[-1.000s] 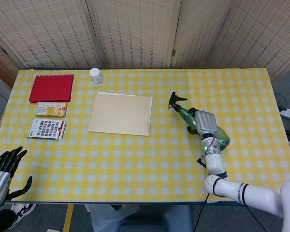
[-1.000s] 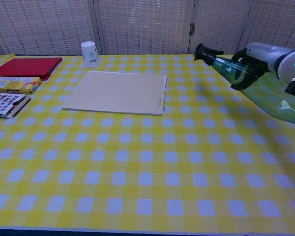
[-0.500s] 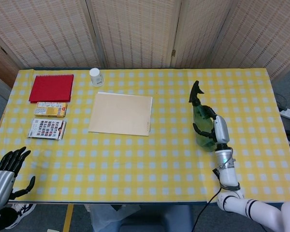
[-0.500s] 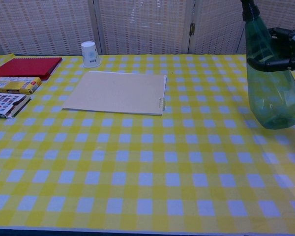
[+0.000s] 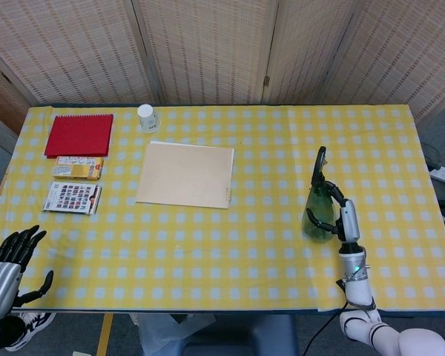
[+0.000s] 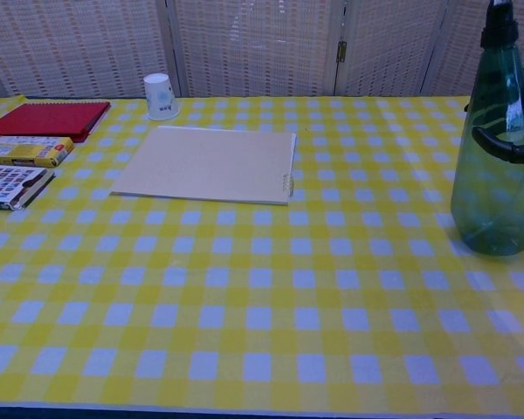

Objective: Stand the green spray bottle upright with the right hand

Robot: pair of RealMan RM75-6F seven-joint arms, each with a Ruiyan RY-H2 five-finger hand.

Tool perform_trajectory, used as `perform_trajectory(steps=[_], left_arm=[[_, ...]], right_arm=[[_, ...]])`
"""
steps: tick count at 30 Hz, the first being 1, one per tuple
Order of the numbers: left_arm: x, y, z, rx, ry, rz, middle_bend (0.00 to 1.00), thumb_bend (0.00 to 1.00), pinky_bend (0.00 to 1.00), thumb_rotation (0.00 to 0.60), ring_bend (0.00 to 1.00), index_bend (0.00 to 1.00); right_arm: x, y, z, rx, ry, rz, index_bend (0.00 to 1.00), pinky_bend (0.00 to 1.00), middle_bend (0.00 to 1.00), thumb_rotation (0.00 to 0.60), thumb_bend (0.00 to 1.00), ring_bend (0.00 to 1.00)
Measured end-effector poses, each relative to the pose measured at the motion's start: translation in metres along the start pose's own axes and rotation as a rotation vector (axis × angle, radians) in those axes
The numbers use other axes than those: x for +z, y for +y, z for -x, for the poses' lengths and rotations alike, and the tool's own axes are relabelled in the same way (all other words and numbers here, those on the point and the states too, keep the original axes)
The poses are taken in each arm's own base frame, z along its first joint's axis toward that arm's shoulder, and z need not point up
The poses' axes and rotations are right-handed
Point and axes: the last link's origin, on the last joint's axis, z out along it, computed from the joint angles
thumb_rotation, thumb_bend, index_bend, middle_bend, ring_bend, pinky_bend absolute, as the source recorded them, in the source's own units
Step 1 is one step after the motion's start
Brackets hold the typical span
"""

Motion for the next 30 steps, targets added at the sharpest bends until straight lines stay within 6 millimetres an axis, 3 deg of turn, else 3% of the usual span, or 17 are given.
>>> perform_trajectory(steps=[6, 13, 17, 30], left_arm=[[0.001, 0.000, 0.001, 0.004, -0.003, 0.000, 0.06, 0.50, 0.00, 0.331, 0.05, 0.00], [0.001, 0.001, 0.001, 0.007, -0.005, 0.000, 0.06, 0.50, 0.00, 0.332, 0.05, 0.00], [0.001, 0.001, 0.001, 0.007, -0.003, -0.001, 0.06, 0.50, 0.00, 0.331, 0.05, 0.00], [0.001, 0.002, 0.001, 0.013, -0.002, 0.002, 0.06, 0.50, 0.00, 0.332, 0.05, 0.00]], right_arm=[[-0.012, 0.005, -0.007, -0.015, -0.013, 0.000, 0.20, 0.34, 0.37, 0.600, 0.38, 0.36], [-0.025, 0.009, -0.016, -0.024, -0.041, 0.015, 0.01, 0.19, 0.24, 0.600, 0.38, 0.26], [-0.031, 0.007, -0.021, -0.021, -0.040, 0.002, 0.00, 0.12, 0.18, 0.600, 0.38, 0.23], [-0.057, -0.001, -0.044, -0.009, -0.021, -0.021, 0.00, 0.06, 0.16, 0.600, 0.38, 0.20]])
